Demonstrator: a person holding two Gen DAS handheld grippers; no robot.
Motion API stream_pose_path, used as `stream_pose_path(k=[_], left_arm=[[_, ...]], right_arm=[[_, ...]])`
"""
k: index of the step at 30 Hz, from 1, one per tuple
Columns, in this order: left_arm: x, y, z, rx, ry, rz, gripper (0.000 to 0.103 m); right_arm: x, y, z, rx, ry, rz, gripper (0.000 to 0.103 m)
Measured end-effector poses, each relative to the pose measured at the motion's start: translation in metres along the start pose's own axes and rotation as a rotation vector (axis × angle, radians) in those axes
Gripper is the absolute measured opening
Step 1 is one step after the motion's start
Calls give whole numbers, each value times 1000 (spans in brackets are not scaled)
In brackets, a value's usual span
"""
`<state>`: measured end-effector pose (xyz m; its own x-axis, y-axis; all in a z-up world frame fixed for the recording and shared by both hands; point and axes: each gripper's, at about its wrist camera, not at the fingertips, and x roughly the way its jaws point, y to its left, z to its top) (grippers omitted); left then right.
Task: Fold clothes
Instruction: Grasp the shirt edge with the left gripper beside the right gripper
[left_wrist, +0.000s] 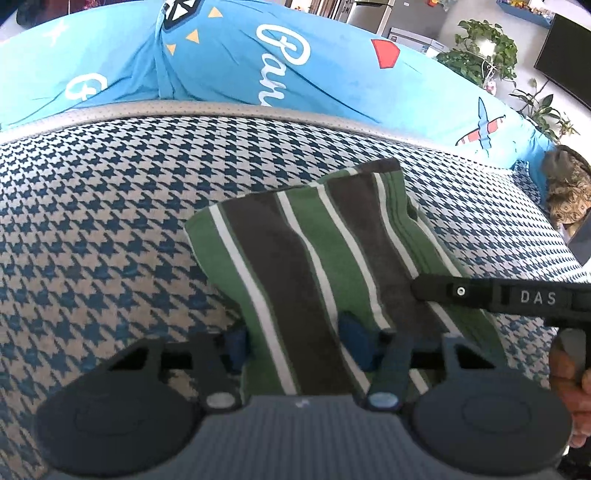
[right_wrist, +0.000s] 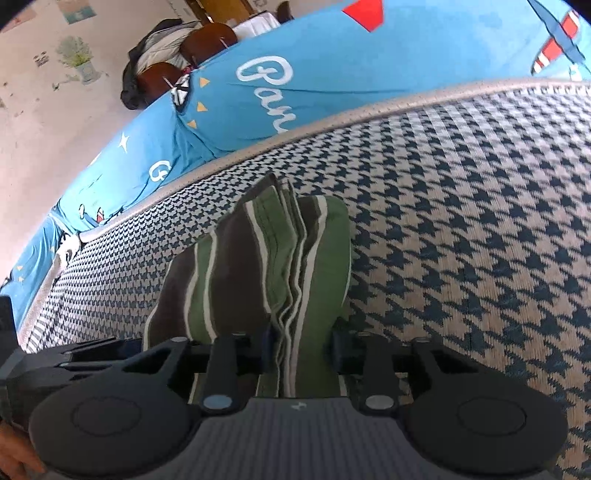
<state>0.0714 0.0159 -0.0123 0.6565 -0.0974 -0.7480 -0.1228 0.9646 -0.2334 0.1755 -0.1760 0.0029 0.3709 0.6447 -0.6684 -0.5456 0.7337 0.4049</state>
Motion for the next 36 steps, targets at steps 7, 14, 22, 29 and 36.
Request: stream_pose_path(k=[7,14,22,29,36], left_arm=[[-13,-11,1,42,-35,41,24],[-11,-4,1,8,-12,12,26],[-6,16,2,-80,31,-38,51],[1,12,2,-71,25,-93,70],[10,7,6,-61,20,-112,71]], right_arm=[[-16,14,2,-46,-53,0,25],[-18,14,-2,-44,-34,-59,25],[-14,-1,-1,41,-1,-52,34],[-14,-13,0,105,15,-24,40],[-10,-21,0,162,31,-2,49]])
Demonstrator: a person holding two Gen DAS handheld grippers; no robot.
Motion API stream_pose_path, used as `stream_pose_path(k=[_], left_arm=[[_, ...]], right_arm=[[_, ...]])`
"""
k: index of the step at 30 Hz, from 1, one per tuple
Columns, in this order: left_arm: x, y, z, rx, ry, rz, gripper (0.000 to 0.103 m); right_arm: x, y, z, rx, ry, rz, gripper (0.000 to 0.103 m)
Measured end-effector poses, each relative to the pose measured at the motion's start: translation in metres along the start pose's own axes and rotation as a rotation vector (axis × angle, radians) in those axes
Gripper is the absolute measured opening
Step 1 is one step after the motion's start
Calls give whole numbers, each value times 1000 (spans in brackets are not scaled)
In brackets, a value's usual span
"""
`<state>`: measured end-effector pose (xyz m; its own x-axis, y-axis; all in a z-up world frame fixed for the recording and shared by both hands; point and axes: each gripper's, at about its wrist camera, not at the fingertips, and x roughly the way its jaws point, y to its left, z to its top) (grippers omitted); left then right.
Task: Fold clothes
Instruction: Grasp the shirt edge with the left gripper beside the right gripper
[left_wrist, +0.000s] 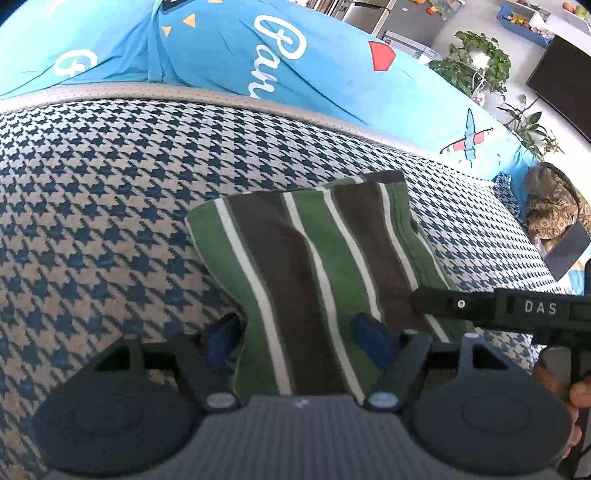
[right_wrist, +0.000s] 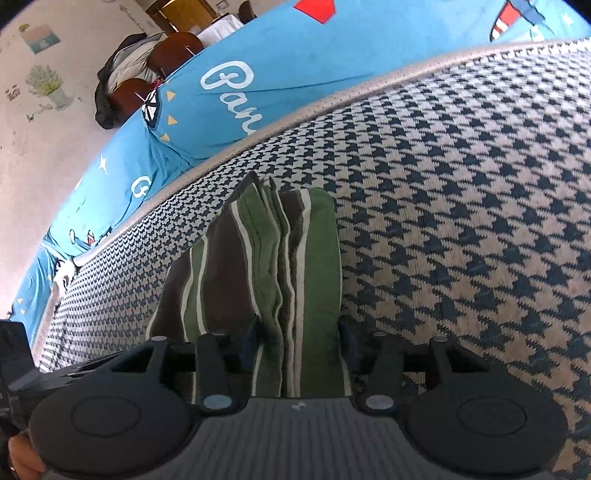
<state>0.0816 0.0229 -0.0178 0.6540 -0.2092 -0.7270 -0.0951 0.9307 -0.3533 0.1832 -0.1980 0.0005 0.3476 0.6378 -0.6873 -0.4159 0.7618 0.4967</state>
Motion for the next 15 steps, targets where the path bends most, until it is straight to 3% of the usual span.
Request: stream_pose_path(k=[7,9,11,15], left_arm=[[7,-6,2,16,-6,-21,70],[9,-9,3,26,-11,-31,64],[10,-13,3,40,-15,-43,42],[6,-27,0,98,-45,-19,29]], right_arm=[[8,3,1,-7,-1,26,56],[10,6,0,-26,-6,26,53],[12,9,1,-45,-9,24,38],[8,11,2,-60,-29,31,27]])
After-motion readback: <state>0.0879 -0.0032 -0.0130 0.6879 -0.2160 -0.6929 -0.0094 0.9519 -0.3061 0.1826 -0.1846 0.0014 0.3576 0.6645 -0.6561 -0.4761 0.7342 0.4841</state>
